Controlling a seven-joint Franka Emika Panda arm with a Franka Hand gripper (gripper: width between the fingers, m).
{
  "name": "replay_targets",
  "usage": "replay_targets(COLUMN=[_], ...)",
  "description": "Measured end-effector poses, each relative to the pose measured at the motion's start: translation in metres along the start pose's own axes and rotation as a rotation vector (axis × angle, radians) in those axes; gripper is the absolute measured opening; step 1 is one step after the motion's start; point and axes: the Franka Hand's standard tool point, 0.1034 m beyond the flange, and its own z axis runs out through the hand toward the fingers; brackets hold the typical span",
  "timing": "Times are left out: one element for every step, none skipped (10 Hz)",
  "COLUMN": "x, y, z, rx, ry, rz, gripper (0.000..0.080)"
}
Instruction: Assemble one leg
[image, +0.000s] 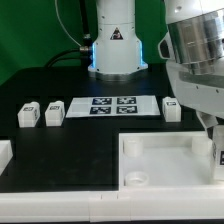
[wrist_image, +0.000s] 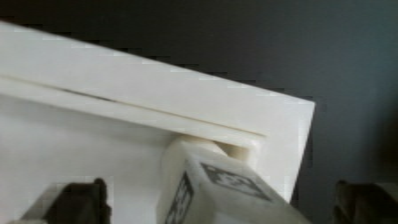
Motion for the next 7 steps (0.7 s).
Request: replay_targets(x=[0.0005, 0.0008, -0.0015, -0.0066, -0.0054, -0.0019, 0.0012], y=[0.0002, 0.0003, 0.0013, 0.0013, -0.0037, -0.0053, -0.0038], z=[0.0000, 0.0000, 0.0013, 0.0022, -0.0026, -0.0043, -0.0035], rx=[0.000, -0.001, -0.025, -0.070, -0.088, -0.103, -0.124], ry=[0.000, 0.001, 0.009, 0.020, 0.011, 0.020, 0.026], rz=[-0.094, -0.187, -0.352, -0.568, -0.715, -0.860, -0.987], gripper=[0.0647, 0.0647, 0.0648, 0.0648, 0.0648, 0.0648, 0.0648])
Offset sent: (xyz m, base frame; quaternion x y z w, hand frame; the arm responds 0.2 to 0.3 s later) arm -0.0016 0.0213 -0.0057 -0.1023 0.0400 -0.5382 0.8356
